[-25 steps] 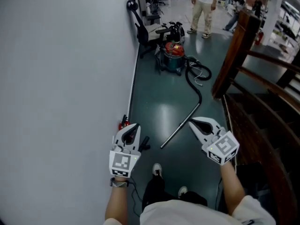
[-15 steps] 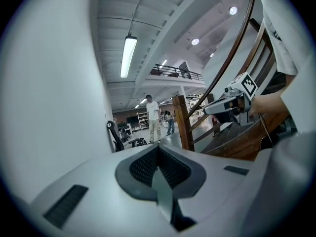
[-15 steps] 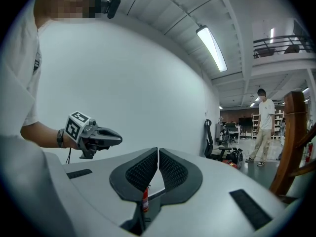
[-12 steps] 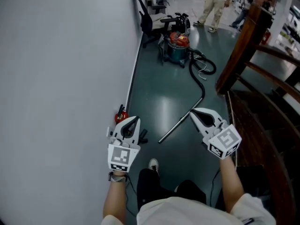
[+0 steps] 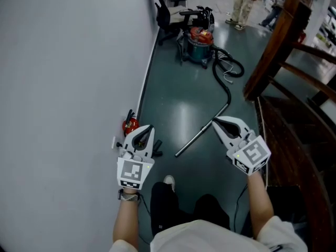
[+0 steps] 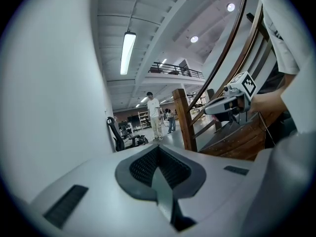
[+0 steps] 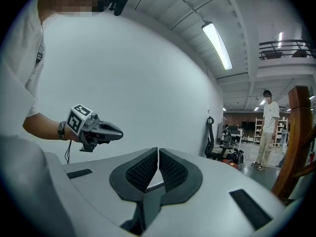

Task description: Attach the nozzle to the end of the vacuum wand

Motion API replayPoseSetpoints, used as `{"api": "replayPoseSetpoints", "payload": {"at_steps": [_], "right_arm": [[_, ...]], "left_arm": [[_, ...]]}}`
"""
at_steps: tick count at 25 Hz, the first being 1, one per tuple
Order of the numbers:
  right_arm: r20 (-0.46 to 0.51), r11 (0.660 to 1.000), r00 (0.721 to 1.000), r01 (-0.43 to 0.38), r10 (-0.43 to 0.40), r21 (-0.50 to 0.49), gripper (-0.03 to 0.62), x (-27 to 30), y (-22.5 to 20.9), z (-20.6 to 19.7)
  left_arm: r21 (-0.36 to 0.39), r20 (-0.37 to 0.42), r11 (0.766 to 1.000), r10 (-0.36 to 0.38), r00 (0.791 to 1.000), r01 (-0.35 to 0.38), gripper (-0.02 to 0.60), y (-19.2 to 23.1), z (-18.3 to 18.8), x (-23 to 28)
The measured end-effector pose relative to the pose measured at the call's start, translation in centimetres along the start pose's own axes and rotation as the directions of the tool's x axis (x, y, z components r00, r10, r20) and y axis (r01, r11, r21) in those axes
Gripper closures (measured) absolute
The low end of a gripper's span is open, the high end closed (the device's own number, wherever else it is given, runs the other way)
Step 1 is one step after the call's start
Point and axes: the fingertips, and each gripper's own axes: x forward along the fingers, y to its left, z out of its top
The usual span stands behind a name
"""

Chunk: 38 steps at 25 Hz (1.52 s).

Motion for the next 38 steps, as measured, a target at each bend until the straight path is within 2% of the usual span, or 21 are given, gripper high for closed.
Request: {"api": "replayPoseSetpoints", "payload": {"at_steps": [7, 24, 30, 38], "right_arm": [[-0.015, 1.0, 1.0, -0.005, 0.005, -0.022, 0.563, 1.7, -0.1, -5.0], [-0.019, 0.999, 1.0, -0.015, 0.014, -0.052, 0.563, 5.7, 0.5, -21.6], [-0.016, 0.998, 1.0, -0.027, 0.026, -0.06, 0.563, 6.9, 0.9, -27.4], [-0.003, 0.997, 0.999, -0.047, 0.047, -0.055, 0.563, 7.7, 1.3, -33.6]], "left_arm": [[0.01, 0.003, 1.0, 0.01, 1.0, -0.01, 0.584, 0.0, -4.8, 1.4], [0.083, -0.003, 0.997, -0.004, 1.0, 0.004, 0.584, -2.3, -20.4, 5.0], [0.077, -0.004, 0.997, 0.012, 1.0, -0.012, 0.584, -2.8, -26.3, 6.4], [0.072, -0.006, 0.997, 0.031, 0.999, -0.031, 0.584, -4.1, -32.2, 7.3]]}}
